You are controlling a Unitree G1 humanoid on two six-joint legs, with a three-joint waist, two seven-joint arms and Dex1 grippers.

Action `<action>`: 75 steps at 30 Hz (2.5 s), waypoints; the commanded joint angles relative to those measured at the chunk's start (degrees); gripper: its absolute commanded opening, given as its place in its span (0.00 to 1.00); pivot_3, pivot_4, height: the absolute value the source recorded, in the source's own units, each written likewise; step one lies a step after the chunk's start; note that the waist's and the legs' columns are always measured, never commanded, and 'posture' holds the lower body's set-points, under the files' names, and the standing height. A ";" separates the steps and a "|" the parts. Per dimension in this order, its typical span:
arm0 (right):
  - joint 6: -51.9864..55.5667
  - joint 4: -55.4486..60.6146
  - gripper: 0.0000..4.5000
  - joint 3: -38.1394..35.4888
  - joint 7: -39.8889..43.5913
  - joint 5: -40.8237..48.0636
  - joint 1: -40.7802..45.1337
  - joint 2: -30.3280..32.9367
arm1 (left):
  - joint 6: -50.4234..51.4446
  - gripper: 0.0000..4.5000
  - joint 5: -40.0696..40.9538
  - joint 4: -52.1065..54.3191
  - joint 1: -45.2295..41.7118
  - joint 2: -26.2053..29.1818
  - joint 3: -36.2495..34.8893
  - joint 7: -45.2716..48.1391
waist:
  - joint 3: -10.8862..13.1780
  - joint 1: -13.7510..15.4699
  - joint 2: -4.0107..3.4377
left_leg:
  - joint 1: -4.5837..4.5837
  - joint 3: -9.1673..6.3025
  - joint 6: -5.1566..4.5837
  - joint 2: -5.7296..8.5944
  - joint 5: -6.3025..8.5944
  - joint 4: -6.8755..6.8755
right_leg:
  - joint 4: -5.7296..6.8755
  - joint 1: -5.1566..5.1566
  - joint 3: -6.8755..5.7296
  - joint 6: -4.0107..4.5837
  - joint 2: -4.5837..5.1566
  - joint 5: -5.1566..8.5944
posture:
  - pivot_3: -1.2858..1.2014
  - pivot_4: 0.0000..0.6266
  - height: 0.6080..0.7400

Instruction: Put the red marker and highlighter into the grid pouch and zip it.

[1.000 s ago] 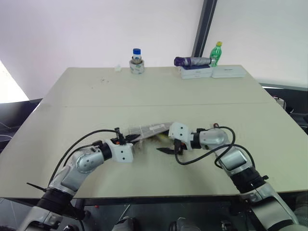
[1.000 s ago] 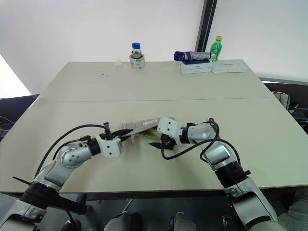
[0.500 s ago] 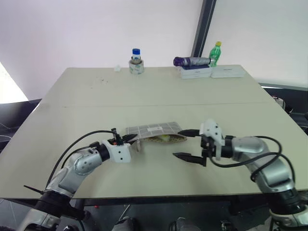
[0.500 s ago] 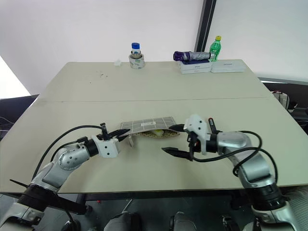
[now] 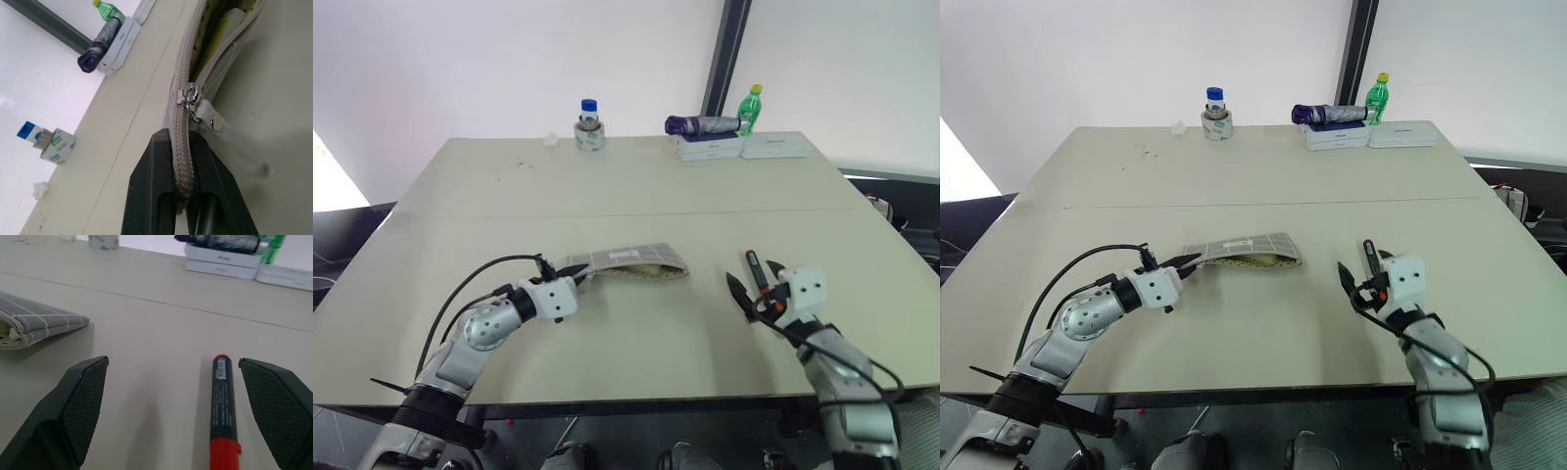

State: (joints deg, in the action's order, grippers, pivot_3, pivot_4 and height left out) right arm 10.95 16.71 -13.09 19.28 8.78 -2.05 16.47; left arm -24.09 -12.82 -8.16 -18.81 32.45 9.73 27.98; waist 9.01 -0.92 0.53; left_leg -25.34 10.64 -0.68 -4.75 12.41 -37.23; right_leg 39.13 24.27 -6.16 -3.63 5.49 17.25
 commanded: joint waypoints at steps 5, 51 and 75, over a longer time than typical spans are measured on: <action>0.85 2.57 0.98 -0.72 -4.84 -3.58 -3.32 0.83 | -1.43 0.00 0.84 -0.08 -1.35 0.18 -1.04 -0.02 | 0.00 0.04 0.00 | 0.00 -0.01 -0.30 0.01 0.18 -0.02 | 0.00 -0.01 0.01 0.01 0.00 0.00 | 0.52 0.24 1.00; 4.46 -2.98 0.08 18.77 25.85 2.07 16.12 16.92 | -3.56 0.00 -1.54 -1.05 -1.90 0.49 -0.31 -0.77 | 0.00 0.24 0.15 | -0.03 -0.01 -0.42 0.02 0.24 -0.13 | -0.04 -0.05 -0.02 0.03 0.01 -0.01 | 0.52 0.24 1.00; -12.73 -21.20 0.08 33.16 27.54 -17.61 36.00 13.95 | -3.94 0.00 -1.21 5.32 -2.84 1.33 1.59 4.96 | 0.01 0.10 0.13 | -0.04 0.09 -0.04 0.01 0.01 -0.13 | 0.00 0.00 -0.02 0.02 0.01 -0.01 | 0.52 0.24 1.00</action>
State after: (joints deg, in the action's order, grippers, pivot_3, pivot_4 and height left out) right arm -0.25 -4.50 20.28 45.86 -9.84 32.43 30.98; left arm -27.58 -15.73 -6.41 -21.04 33.69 12.16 32.73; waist 9.02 -0.82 0.66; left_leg -25.37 10.74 -0.71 -4.74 12.42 -37.36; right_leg 39.13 24.27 -6.18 -3.61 5.50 17.24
